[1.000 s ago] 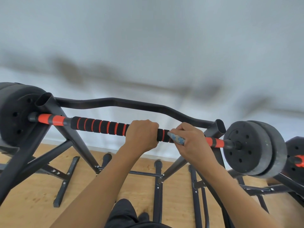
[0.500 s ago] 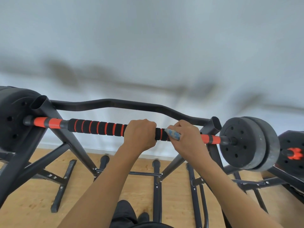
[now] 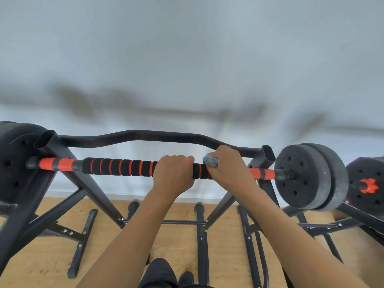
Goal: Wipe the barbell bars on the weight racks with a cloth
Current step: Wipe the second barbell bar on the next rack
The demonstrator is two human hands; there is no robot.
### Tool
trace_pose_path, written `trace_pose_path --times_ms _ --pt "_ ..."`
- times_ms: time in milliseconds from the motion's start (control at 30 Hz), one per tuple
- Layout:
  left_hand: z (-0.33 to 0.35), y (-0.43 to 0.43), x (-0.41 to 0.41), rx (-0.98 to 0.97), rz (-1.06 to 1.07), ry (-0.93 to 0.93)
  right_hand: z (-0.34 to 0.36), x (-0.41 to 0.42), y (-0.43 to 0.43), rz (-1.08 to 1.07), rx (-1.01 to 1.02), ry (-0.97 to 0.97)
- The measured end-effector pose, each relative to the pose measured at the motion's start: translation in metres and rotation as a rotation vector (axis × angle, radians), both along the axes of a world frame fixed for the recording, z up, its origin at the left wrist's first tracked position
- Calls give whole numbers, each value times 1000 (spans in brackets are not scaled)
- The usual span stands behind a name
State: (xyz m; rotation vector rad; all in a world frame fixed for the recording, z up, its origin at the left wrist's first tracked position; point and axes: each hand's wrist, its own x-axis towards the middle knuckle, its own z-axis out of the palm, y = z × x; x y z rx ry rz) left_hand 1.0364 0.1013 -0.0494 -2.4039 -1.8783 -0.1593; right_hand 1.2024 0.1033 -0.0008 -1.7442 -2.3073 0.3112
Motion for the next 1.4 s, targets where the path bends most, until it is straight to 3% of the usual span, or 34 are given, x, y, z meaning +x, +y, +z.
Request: trace_pose_path --times_ms 233,367,500,567,733,833,1167,1333,1400 --pt "9 13 1 -154 17 33 -6 13 -30 -7 13 94" --pt "20 27 0 -402 -3 -4 -11 17 -52 39 -61 140" --pt "30 36 -2 -604 -26 -60 1 27 -24 -71 69 169" --pt "33 33 -5 -585 -65 -87 7 28 -1 -122 6 156" --pt "18 11 5 -118 -211 6 9 26 11 -73 -144 101" --pt "10 8 13 -62 -140 47 2 24 5 -29 -96 48" --pt "29 39 13 -593 -114 -74 -25 45 -32 65 134 206" --pt "30 42 12 -680 -122 -117 -37 49 -54 115 58 210" --pt "33 42 12 -679 -125 -121 -22 44 -48 100 133 264"
